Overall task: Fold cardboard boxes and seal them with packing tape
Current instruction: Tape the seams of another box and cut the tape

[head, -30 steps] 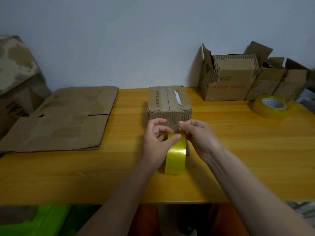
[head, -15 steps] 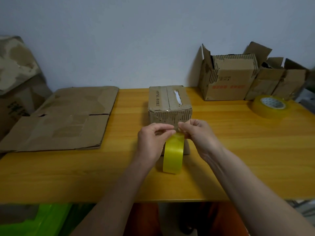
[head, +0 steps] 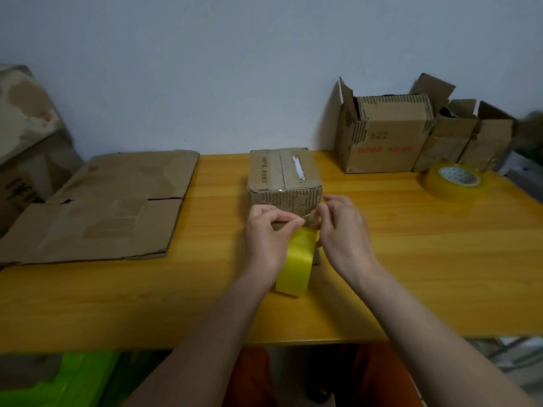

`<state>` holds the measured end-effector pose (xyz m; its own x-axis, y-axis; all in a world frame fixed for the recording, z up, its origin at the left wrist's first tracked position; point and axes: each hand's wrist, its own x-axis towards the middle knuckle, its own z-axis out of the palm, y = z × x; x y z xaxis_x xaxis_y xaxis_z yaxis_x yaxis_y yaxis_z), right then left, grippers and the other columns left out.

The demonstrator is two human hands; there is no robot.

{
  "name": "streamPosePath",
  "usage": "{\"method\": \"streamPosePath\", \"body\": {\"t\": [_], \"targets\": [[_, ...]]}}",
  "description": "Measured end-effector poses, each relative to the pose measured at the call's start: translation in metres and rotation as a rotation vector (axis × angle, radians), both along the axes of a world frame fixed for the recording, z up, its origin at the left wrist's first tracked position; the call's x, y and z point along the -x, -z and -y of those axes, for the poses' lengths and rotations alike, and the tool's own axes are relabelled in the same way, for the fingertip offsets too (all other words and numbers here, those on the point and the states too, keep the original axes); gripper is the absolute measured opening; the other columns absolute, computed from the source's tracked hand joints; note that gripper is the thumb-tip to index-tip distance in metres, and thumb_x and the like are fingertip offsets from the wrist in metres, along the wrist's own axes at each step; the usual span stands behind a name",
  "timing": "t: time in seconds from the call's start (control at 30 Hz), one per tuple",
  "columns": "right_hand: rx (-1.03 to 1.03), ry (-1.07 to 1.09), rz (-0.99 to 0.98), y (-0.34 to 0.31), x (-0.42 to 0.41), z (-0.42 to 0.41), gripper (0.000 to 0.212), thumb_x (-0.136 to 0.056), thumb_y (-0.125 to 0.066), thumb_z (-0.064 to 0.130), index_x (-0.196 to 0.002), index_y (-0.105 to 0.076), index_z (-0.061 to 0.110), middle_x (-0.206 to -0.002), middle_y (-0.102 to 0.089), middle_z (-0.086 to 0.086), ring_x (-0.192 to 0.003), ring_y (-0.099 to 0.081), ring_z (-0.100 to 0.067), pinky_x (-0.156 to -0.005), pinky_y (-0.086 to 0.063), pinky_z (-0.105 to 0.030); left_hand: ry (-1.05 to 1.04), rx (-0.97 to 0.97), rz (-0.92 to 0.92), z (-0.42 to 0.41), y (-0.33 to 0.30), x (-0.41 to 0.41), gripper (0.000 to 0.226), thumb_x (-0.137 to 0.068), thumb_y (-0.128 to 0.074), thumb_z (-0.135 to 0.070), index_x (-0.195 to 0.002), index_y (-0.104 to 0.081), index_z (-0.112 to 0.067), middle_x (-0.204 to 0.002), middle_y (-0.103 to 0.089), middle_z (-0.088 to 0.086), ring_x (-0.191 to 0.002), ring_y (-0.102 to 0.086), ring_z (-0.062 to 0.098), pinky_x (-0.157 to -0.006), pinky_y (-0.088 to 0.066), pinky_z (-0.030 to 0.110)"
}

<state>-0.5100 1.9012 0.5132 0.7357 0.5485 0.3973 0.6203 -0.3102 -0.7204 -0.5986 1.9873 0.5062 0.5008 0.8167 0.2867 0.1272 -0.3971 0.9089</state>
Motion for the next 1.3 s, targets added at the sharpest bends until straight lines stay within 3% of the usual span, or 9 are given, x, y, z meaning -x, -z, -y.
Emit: {"method": "streamPosePath", "body": {"t": [0.07, 0.13, 0.27, 0.47, 0.67, 0.9, 1.03, 1.17, 1.3], "targets": [[-0.073, -0.096, -0.016, -0.006, -0.002, 0.007, 0.048, -0.100, -0.042, 0.016, -0.143, -0.035, 0.036, -0.135, -0.051, -0.006, -0.101, -0.063, -0.027, -0.084, -0.054, -0.047, -0.005, 0.016, -0.011, 0.001, 0.000, -0.001, 0.006, -0.076, -0.079, -0.014, -0.080, -0.076, -0.017, -0.100, -0.057, 0.004, -0.097, -0.058, 0.014, -0.086, -0.048, 0.019], [-0.087, -0.207, -0.057, -0.018, -0.006, 0.015, 0.068, -0.099, -0.046, 0.018, -0.142, -0.012, 0.058, -0.141, -0.046, -0.001, -0.106, -0.062, -0.025, -0.089, -0.053, -0.045, -0.016, 0.035, -0.033, 0.002, 0.001, 0.000, 0.004, -0.078, -0.078, -0.017, -0.082, -0.076, -0.018, -0.101, -0.058, 0.002, -0.096, -0.057, 0.009, -0.080, -0.044, 0.008], [0.299, -0.237, 0.126, -0.024, -0.008, 0.022, 0.026, -0.092, -0.061, 0.024, -0.118, -0.066, 0.025, -0.133, -0.052, 0.002, -0.112, -0.054, -0.016, -0.094, -0.048, -0.037, -0.015, 0.089, -0.032, 0.004, -0.001, -0.001, 0.004, -0.080, -0.077, -0.019, -0.079, -0.075, -0.022, -0.099, -0.061, 0.000, -0.086, -0.055, 0.002, -0.070, -0.041, 0.003], [0.131, -0.118, -0.091, -0.022, -0.013, 0.035, 0.008, -0.088, -0.066, 0.024, -0.093, -0.070, 0.018, -0.111, -0.066, -0.002, -0.096, -0.061, -0.015, -0.083, -0.053, -0.039, 0.035, 0.320, 0.078, 0.020, -0.005, -0.014, 0.012, -0.079, -0.078, -0.019, -0.071, -0.073, -0.025, -0.086, -0.073, 0.000, -0.085, -0.067, 0.012, -0.078, -0.054, 0.024], [0.354, -0.137, -0.312, -0.025, -0.027, 0.059, 0.096, -0.074, -0.076, 0.045, -0.150, -0.017, 0.035, -0.144, -0.044, -0.007, -0.125, -0.047, -0.027, -0.095, -0.049, -0.048, 0.125, 0.484, 0.131, 0.046, 0.004, -0.040, 0.006, -0.087, -0.071, -0.022, -0.083, -0.075, -0.025, -0.089, -0.072, -0.001, -0.081, -0.065, 0.011, -0.066, -0.050, 0.019], [0.389, -0.158, -0.474, -0.025, -0.034, 0.070, 0.099, -0.078, -0.077, 0.031, -0.152, -0.011, 0.031, -0.150, -0.034, -0.009, -0.117, -0.051, -0.029, -0.079, -0.057, -0.042, 0.174, 0.293, 0.141, 0.058, 0.016, -0.051, 0.024, -0.090, -0.068, -0.021, -0.074, -0.068, -0.038, -0.102, -0.062, -0.003, -0.098, -0.062, 0.015, -0.084, -0.055, 0.033], [0.663, -0.066, -0.025, -0.019, -0.038, 0.071, 0.070, -0.080, -0.074, 0.034, -0.139, -0.036, 0.030, -0.138, -0.050, -0.001, -0.123, -0.048, -0.025, -0.092, -0.045, -0.037, 0.162, 0.072, 0.049, 0.047, 0.016, -0.048, 0.018, -0.093, -0.062, -0.012, -0.088, -0.072, -0.026, -0.098, -0.051, -0.008, -0.098, -0.060, 0.018, -0.084, -0.056, 0.037], [0.913, 0.039, 0.144, -0.004, -0.040, 0.066, 0.071, -0.088, -0.066, 0.034, -0.144, -0.023, 0.025, -0.123, -0.058, -0.004, -0.112, -0.056, -0.027, -0.078, -0.046, -0.036, -0.196, -0.298, -0.086, 0.006, 0.004, -0.033, 0.026, -0.090, -0.065, -0.019, -0.115, -0.067, -0.025, -0.118, -0.043, -0.006, -0.113, -0.042, 0.014, -0.093, -0.050, 0.036], [0.710, 0.163, 0.247, -0.015, -0.040, 0.048, 0.057, -0.090, -0.059, 0.045, -0.137, -0.037, 0.020, -0.124, -0.048, -0.007, -0.114, -0.048, -0.026, -0.082, -0.044, -0.035, -0.193, -0.374, -0.259, -0.047, -0.010, -0.025, 0.035, -0.090, -0.064, -0.034, -0.124, -0.063, -0.027, -0.149, -0.030, 0.004, -0.137, -0.024, 0.023, -0.111, -0.031, 0.039]]}}
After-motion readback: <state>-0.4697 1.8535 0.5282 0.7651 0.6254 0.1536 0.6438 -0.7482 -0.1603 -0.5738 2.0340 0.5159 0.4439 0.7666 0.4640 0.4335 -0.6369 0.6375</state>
